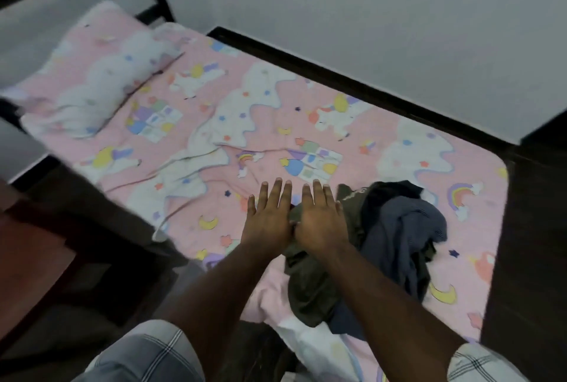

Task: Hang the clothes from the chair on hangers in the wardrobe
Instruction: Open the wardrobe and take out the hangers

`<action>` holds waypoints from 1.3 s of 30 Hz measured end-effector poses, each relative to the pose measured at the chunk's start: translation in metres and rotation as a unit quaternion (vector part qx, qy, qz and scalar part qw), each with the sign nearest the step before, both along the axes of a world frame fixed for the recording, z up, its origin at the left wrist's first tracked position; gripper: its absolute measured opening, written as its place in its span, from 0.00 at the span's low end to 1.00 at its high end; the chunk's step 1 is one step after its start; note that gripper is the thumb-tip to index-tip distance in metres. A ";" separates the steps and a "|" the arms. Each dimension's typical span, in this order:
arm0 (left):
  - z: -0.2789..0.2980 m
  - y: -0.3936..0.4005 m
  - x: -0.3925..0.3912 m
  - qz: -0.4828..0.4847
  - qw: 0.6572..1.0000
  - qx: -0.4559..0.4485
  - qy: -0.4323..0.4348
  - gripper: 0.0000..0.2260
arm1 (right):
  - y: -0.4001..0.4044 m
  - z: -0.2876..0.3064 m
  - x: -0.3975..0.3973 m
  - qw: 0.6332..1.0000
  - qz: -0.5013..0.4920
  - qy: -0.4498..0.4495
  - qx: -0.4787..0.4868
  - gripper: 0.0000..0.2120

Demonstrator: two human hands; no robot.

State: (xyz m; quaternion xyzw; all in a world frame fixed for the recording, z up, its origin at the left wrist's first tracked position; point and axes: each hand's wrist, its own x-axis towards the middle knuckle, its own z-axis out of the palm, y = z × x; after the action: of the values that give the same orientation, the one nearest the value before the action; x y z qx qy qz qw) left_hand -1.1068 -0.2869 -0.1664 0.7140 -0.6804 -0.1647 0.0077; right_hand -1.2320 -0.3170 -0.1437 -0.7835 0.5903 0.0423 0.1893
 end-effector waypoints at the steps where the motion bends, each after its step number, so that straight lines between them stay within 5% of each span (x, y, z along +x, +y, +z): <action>1: 0.003 0.010 0.015 0.023 1.000 -0.006 0.001 0.37 | 0.005 0.001 0.017 1.000 0.020 -0.005 -0.007 0.43; 19: 0.060 0.349 0.269 0.374 0.921 -0.099 -0.040 0.39 | 0.280 0.064 0.323 0.926 0.359 -0.061 -0.098 0.41; 39: 0.116 0.671 0.440 0.668 0.723 -0.085 -0.151 0.35 | 0.580 0.113 0.575 0.708 0.684 -0.163 -0.071 0.32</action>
State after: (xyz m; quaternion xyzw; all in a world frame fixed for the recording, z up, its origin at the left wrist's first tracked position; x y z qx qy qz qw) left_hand -0.6666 0.3843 -0.0508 0.9955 -0.0304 0.0521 0.0736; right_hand -0.6565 0.2630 -0.0303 -0.9785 -0.1460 -0.0104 0.1452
